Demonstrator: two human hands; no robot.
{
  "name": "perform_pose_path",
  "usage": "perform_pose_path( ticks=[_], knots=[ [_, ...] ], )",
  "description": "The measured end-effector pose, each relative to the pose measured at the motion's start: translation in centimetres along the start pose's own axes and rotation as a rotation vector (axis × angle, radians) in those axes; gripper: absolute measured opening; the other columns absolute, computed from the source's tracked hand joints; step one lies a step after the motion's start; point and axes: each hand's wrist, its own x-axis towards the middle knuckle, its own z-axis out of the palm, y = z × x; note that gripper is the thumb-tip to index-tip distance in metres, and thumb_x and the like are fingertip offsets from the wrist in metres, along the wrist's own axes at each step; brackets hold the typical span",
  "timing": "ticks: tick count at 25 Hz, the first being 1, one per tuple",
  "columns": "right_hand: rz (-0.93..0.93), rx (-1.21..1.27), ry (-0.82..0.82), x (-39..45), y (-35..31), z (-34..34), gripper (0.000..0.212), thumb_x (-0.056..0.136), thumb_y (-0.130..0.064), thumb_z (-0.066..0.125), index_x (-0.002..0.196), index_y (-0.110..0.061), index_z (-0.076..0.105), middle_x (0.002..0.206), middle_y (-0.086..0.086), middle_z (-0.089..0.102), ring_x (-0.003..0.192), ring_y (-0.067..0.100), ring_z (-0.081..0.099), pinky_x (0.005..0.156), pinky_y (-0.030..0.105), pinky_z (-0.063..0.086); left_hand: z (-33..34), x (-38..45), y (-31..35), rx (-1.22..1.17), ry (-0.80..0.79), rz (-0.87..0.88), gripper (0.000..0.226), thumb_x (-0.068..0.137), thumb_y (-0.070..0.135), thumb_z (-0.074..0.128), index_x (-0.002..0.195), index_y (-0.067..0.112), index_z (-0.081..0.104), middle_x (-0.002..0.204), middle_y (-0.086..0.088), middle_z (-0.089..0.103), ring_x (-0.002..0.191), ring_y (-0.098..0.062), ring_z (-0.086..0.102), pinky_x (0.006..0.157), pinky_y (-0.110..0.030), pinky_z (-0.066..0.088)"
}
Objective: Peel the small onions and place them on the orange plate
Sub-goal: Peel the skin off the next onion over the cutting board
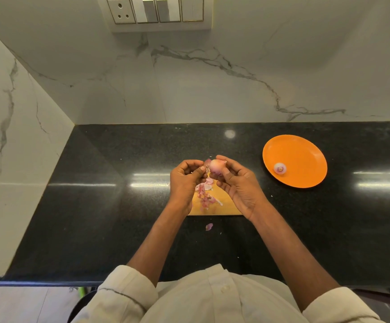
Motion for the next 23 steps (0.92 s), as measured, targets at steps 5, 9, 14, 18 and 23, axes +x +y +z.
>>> perform_pose_path(
  ticks=[5, 9, 14, 18, 23],
  knots=[
    [-0.089, -0.182, 0.05, 0.0, -0.3, 0.1, 0.031, 0.098, -0.007, 0.07, 0.127, -0.019, 0.074, 0.127, 0.006, 0.074, 0.108, 0.025, 0.077, 0.075, 0.027, 0.061, 0.0, -0.1, 0.2, 0.429, 0.059, 0.135, 0.012, 0.102, 0.026, 0.072, 0.114, 0.025, 0.077, 0.12, 0.006, 0.072, 0.109, -0.013, 0.07, 0.093, -0.037, 0.059],
    [-0.13, -0.267, 0.093, -0.2, -0.1, 0.1, 0.03, 0.09, -0.016, 0.081, 0.119, -0.025, 0.078, 0.12, 0.001, 0.075, 0.106, 0.023, 0.077, 0.077, 0.029, 0.062, 0.8, -0.5, 1.3, 0.418, -0.087, 0.241, 0.019, 0.105, 0.028, 0.069, 0.119, 0.02, 0.078, 0.116, 0.004, 0.076, 0.11, -0.012, 0.072, 0.096, -0.036, 0.061],
    [-0.16, -0.342, 0.113, -0.2, -0.3, -0.4, 0.031, 0.088, -0.014, 0.082, 0.115, -0.028, 0.08, 0.116, -0.011, 0.077, 0.108, 0.011, 0.073, 0.076, 0.024, 0.06, 0.8, -0.8, 2.1, 0.382, -0.159, 0.209, 0.014, 0.099, 0.018, 0.077, 0.112, 0.014, 0.081, 0.101, 0.0, 0.081, 0.097, -0.018, 0.078, 0.089, -0.039, 0.066],
    [-0.245, -0.371, 0.074, -0.4, -0.4, -0.6, 0.036, 0.085, -0.002, 0.082, 0.116, -0.019, 0.079, 0.118, -0.008, 0.075, 0.103, 0.003, 0.073, 0.076, 0.016, 0.058, 1.1, -0.9, 2.7, 0.35, -0.189, 0.165, 0.018, 0.09, 0.02, 0.086, 0.103, 0.01, 0.08, 0.097, -0.009, 0.08, 0.094, -0.028, 0.078, 0.086, -0.043, 0.066],
    [-0.283, -0.321, 0.043, -0.3, -0.2, -0.6, 0.034, 0.085, -0.006, 0.081, 0.118, -0.015, 0.079, 0.122, -0.003, 0.074, 0.11, 0.007, 0.072, 0.082, 0.021, 0.06, 1.6, -1.4, 2.9, 0.3, -0.161, 0.235, 0.012, 0.09, 0.009, 0.083, 0.099, 0.004, 0.076, 0.095, -0.014, 0.076, 0.086, -0.027, 0.073, 0.079, -0.037, 0.063]
  ],
)
